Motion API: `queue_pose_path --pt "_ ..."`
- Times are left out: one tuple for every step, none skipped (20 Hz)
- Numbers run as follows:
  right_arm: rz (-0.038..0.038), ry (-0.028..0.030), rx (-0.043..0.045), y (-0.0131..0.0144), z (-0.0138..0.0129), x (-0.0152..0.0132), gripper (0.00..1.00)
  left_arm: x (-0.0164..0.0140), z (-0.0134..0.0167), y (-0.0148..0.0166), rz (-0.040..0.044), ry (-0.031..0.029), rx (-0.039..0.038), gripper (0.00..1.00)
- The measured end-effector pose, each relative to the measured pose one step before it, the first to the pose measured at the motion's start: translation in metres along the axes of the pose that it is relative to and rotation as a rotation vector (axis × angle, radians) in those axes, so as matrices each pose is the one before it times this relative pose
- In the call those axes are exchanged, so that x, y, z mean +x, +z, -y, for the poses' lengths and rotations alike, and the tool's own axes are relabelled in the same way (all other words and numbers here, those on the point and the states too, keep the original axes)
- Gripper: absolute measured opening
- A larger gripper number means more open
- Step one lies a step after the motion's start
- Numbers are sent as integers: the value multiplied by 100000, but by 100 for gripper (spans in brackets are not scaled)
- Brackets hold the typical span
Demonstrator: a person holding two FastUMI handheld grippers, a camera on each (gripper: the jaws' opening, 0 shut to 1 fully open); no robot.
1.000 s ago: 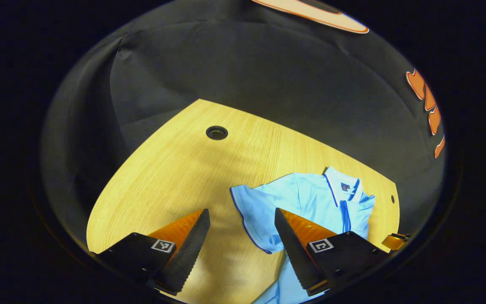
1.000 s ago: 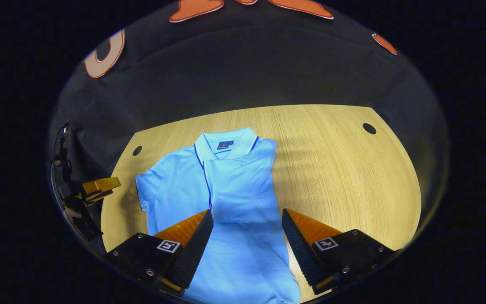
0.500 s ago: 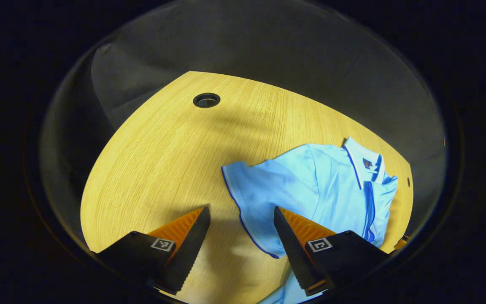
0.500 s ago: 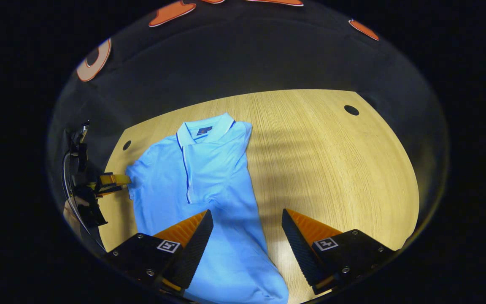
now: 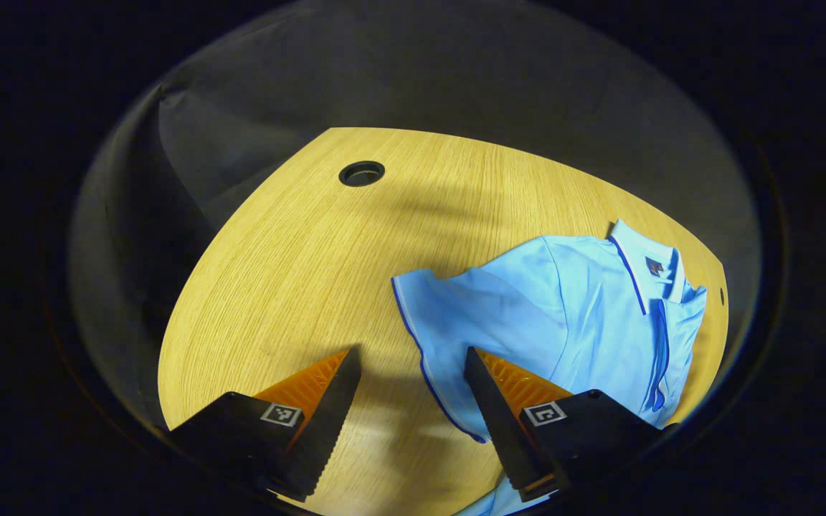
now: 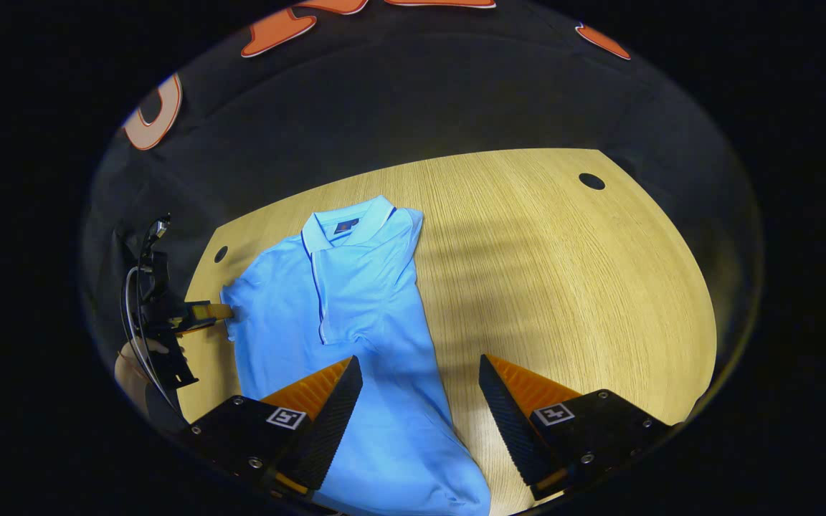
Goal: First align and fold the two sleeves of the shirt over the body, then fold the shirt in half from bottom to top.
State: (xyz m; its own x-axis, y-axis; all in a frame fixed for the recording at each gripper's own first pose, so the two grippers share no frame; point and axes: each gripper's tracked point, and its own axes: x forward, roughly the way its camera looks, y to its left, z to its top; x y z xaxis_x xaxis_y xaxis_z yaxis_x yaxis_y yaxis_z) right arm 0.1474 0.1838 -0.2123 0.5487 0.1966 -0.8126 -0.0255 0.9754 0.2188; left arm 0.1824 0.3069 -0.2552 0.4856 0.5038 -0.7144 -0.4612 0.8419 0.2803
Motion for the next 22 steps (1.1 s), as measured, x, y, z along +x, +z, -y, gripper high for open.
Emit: queue_pose_path --pt "-271 301 228 -148 -65 24 99 -121 51 31 733 -454 513 97" --pt "-438 227 -23 -149 2 98 99 -129 235 113 149 -1132 1848 94" --pt "-273 162 -265 -170 69 65 99 162 539 29 269 -1980 2226 90" --pt "-140 -89 -461 -138 68 53 99 -37 356 -104 -316 -1079 2103 74" --pt "-386 -72 -409 -195 86 -8 99 54 399 186 172 -1420 1200 56" --pt "-397 325 -194 -250 -42 134 99 9 318 74 -161 -626 70 39" --pt "-511 376 81 -211 -43 47 99 18 151 -150 -908 86 -412 27" --pt "-344 305 -39 -189 18 -1 99 -112 94 -121 -965 27 743 18" --pt "-66 -43 -133 -145 68 -2 99 69 -21 -202 824 -219 983 18" --pt "-28 3 -246 -71 62 13 99 -289 83 293 -350 605 -855 11" --pt "106 27 -241 -84 44 -90 99 110 58 183 1203 -111 -323 4" --pt "318 416 -182 55 -66 -179 99 -8 181 94 866 -1694 -986 4" --pt "327 420 -158 13 -24 49 99 -313 501 -317 503 -2362 -1739 4" --pt "539 402 -63 139 -55 29 99 -432 693 -121 357 -3180 -2905 4" --pt "574 402 41 90 -85 29 99 -561 283 -11 937 -2098 -2068 4" --pt "310 358 -37 17 -12 12 99 -741 364 212 1713 -1470 -679 5" --pt "241 186 -199 -28 51 -25 99 -995 584 386 1742 -1779 -219 4" --pt "273 121 -306 -5 78 -50 99 -1042 802 731 2167 -1900 523 4" --pt "375 107 -18 -52 149 -294 99 -976 755 639 2438 -1349 1581 3" --pt "257 207 90 32 122 -235 99 -897 1031 641 2022 -1495 1941 3" --pt "179 127 105 -53 342 -281 99 -810 1302 266 427 -2032 1536 3" --pt "-128 -69 33 -84 372 -280 99 -565 1599 200 13 -2351 1067 4"
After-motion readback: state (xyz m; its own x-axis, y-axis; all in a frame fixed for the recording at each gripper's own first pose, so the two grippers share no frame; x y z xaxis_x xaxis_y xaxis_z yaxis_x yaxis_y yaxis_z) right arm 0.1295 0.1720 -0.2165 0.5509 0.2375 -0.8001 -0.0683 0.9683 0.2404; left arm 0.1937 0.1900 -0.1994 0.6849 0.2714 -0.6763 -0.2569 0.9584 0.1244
